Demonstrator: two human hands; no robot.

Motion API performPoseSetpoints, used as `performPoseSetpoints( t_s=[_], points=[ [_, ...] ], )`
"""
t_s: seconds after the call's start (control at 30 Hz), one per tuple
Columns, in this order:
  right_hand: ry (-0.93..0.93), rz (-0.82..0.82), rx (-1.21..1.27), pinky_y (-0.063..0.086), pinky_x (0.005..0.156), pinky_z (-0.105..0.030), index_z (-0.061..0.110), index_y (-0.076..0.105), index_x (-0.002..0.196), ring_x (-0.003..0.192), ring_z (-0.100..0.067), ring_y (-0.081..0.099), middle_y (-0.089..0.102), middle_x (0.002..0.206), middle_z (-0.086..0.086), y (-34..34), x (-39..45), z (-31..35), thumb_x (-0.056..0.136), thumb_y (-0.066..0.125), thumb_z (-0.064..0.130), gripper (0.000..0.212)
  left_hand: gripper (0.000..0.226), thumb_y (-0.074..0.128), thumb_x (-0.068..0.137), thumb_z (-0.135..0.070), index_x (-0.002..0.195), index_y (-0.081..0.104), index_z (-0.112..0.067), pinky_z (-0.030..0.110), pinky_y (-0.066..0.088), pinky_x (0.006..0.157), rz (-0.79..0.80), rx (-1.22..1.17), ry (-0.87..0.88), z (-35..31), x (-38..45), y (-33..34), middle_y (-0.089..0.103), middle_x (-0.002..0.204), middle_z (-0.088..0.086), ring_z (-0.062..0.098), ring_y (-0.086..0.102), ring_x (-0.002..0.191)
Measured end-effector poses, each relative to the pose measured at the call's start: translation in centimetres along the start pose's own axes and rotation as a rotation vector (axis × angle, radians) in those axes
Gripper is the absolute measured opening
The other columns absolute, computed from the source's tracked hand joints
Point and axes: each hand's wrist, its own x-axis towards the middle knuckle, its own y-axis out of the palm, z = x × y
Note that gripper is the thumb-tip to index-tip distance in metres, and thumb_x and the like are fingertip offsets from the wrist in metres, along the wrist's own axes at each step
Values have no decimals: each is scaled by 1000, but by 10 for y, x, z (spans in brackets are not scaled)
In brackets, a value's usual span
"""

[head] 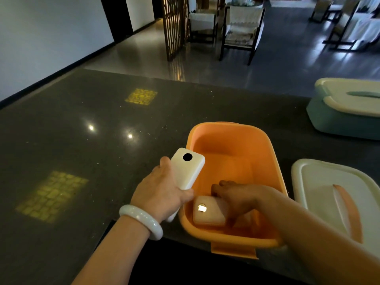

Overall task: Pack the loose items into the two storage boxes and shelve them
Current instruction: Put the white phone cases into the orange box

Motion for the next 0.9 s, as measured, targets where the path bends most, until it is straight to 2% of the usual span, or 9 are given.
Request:
performPoseSetpoints(
  t_s=[0.1,0.3,0.47,0.57,0.7,0.8,0.9],
  points=[
    [-16,41,29,43,99,-48,41,26,138,124,-25,42,38,140,5,-2,-1,0,69,81,42,88,75,76,73,-48,125,25,-27,32,45,75,0,23,-1,-1,-1,1,48,120,-1,20,55,105],
    [-60,131,94,45,92,-40,39,35,132,111,-17,46,45,130,9,0,-3,6,72,81,36,76,77,75,75,-48,129,25,-25,39,50,86,3,40,-10,-3,-1,0,48,123,0,22,54,110],
    [-55,137,101,45,97,-42,37,34,135,118,-20,47,45,134,7,-1,-7,8,76,79,33,75,78,75,75,-48,129,23,-26,36,47,82,13,46,-10,-2,0,0,46,124,-1,22,53,110],
    [-45,156,110,45,98,-45,38,35,134,117,-21,48,45,133,6,-3,-8,9,75,80,32,75,75,75,75,-47,127,25,-26,35,46,81,8,31,-4,-2,-1,0,47,122,-1,21,53,108],
    [-44,147,141,47,95,-42,37,37,132,114,-19,50,49,130,7,-3,-6,8,74,79,38,72,74,75,76,-47,127,26,-26,35,47,82,3,38,5,-2,-3,-2,47,122,-1,21,53,108],
    [-40,-19,252,50,91,-36,36,42,126,106,-14,55,54,121,9,-7,-9,2,72,77,50,65,76,76,73,-49,125,25,-28,34,50,82,-38,70,42,-5,-4,-3,47,120,-2,19,54,106],
    [-125,-337,607,52,86,-30,32,55,118,98,-12,64,63,110,11,-19,-18,-2,84,67,44,38,81,77,70,-51,127,24,-29,36,53,84,-99,48,67,-8,-2,-3,47,121,-2,20,55,107]
  ],
)
